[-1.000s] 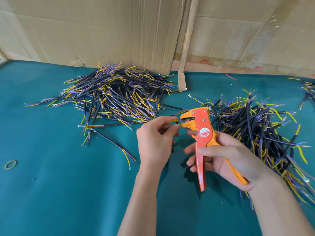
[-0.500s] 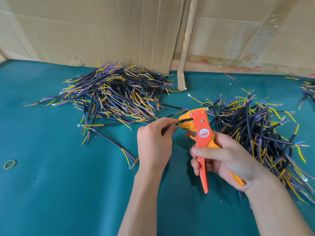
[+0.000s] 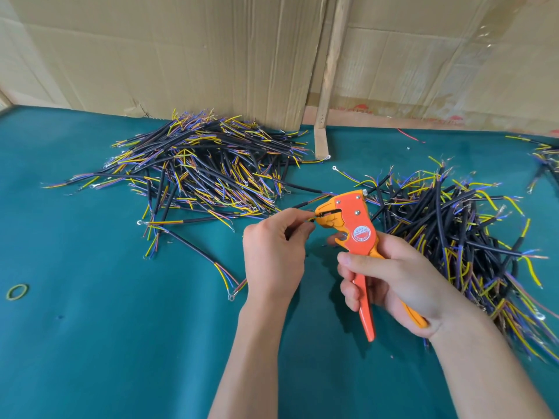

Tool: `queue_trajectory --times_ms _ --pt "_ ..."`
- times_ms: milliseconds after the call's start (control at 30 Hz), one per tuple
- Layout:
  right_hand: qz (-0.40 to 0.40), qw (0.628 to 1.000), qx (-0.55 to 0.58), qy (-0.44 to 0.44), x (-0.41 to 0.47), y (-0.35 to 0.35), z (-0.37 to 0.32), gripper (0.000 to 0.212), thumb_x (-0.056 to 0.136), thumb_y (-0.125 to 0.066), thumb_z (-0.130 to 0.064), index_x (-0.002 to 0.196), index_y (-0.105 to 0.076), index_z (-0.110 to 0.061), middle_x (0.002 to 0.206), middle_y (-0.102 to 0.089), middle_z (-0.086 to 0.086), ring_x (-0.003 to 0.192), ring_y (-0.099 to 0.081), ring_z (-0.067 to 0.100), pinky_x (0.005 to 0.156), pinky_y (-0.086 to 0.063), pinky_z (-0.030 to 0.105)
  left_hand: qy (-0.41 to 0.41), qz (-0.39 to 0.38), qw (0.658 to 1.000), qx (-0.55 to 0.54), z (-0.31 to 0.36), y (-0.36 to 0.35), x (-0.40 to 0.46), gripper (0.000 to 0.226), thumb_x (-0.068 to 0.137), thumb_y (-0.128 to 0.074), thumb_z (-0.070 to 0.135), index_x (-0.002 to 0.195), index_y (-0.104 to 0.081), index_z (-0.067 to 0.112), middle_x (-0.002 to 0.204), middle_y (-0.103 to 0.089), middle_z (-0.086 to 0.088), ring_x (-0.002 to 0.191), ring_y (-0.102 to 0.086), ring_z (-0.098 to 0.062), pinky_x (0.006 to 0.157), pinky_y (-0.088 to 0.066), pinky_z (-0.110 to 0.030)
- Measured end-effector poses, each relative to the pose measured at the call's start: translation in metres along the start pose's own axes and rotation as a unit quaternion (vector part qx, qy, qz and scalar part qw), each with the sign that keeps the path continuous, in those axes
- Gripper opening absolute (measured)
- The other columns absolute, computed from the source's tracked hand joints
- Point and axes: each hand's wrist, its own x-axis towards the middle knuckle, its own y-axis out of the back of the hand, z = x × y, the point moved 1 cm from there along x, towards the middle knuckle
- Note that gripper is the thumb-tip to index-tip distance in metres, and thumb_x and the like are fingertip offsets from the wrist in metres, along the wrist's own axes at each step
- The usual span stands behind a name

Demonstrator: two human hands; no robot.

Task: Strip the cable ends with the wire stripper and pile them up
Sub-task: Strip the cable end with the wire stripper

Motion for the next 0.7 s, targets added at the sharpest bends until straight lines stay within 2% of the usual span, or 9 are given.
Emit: queue_trajectory --times_ms 67,167,267,333,400,500,600,700 --pt "0.010 1.000 0.011 0.003 0.002 -0.001 0.002 0.031 0.077 -0.082 -0.007 0.100 -0.062 -0.001 0.070 -0.050 0.014 0.050 -0.047 0.026 0.045 -0.044 0.034 0.004 0.003 1.000 0.006 0.001 -0.001 0.000 0.019 0.083 -0.078 0.009 0.090 -0.081 0.027 0.066 -0.071 0.009 0.063 -0.064 -0.014 0.065 -0.051 -0.027" --pt "0.034 0.999 0.036 0.006 0.007 -0.005 0.005 0.034 0.076 -0.077 -0.019 0.104 -0.068 -0.002 0.063 -0.044 0.008 0.042 -0.035 0.018 0.040 -0.033 0.025 0.024 0.010 1.000 0.000 0.003 -0.001 0.000 0.019 0.082 -0.080 0.008 0.091 -0.080 0.024 0.065 -0.071 0.012 0.062 -0.066 -0.006 0.061 -0.048 -0.014" --pt "0.041 0.999 0.028 0.003 0.008 -0.006 0.007 0.043 0.076 -0.077 -0.026 0.105 -0.064 0.003 0.061 -0.045 0.007 0.039 -0.036 0.017 0.038 -0.032 0.024 0.038 0.013 0.999 -0.014 0.003 0.001 0.001 0.018 0.081 -0.080 0.006 0.089 -0.078 0.022 0.066 -0.072 0.013 0.061 -0.067 -0.004 0.060 -0.045 -0.008" --pt "0.048 0.999 0.025 -0.003 0.008 -0.006 0.009 0.046 0.076 -0.079 -0.027 0.106 -0.066 0.006 0.061 -0.047 0.007 0.039 -0.038 0.017 0.037 -0.033 0.024 0.043 0.011 0.999 -0.017 0.004 0.002 0.001 0.018 0.081 -0.080 0.006 0.087 -0.078 0.023 0.068 -0.073 0.012 0.061 -0.068 -0.004 0.062 -0.047 -0.010" --pt "0.038 0.999 0.030 -0.004 0.008 -0.004 0.009 0.039 0.077 -0.084 -0.021 0.100 -0.067 0.005 0.062 -0.051 0.011 0.041 -0.043 0.020 0.038 -0.037 0.027 0.044 0.011 0.999 -0.019 0.004 0.002 0.001 0.018 0.081 -0.080 0.007 0.086 -0.078 0.023 0.068 -0.074 0.012 0.062 -0.069 -0.003 0.064 -0.050 -0.012" --pt "0.018 0.999 0.031 -0.010 0.007 -0.005 0.007 0.034 0.075 -0.079 -0.017 0.099 -0.068 0.004 0.074 -0.062 0.025 0.054 -0.059 0.032 0.046 -0.050 0.036 0.049 0.010 0.999 -0.022 0.005 0.002 0.001 0.016 0.081 -0.080 0.007 0.084 -0.078 0.023 0.070 -0.074 0.012 0.064 -0.070 -0.003 0.068 -0.053 -0.017" --pt "0.005 0.999 0.039 0.000 0.006 0.000 0.007 0.040 0.074 -0.076 -0.009 0.108 -0.065 0.008 0.088 -0.067 0.031 0.071 -0.068 0.040 0.060 -0.059 0.042 0.046 0.014 0.999 -0.018 0.003 0.003 0.002 0.015 0.082 -0.080 0.007 0.082 -0.079 0.022 0.069 -0.074 0.012 0.064 -0.069 -0.002 0.068 -0.052 -0.015" --pt "-0.001 0.999 0.035 0.002 0.004 0.005 0.004 0.046 0.074 -0.074 -0.006 0.115 -0.062 0.010 0.094 -0.068 0.033 0.076 -0.069 0.042 0.066 -0.060 0.043 0.059 0.010 0.997 -0.038 0.004 0.003 0.002 0.019 0.083 -0.078 0.007 0.079 -0.077 0.025 0.070 -0.074 0.011 0.065 -0.071 -0.006 0.069 -0.056 -0.021"
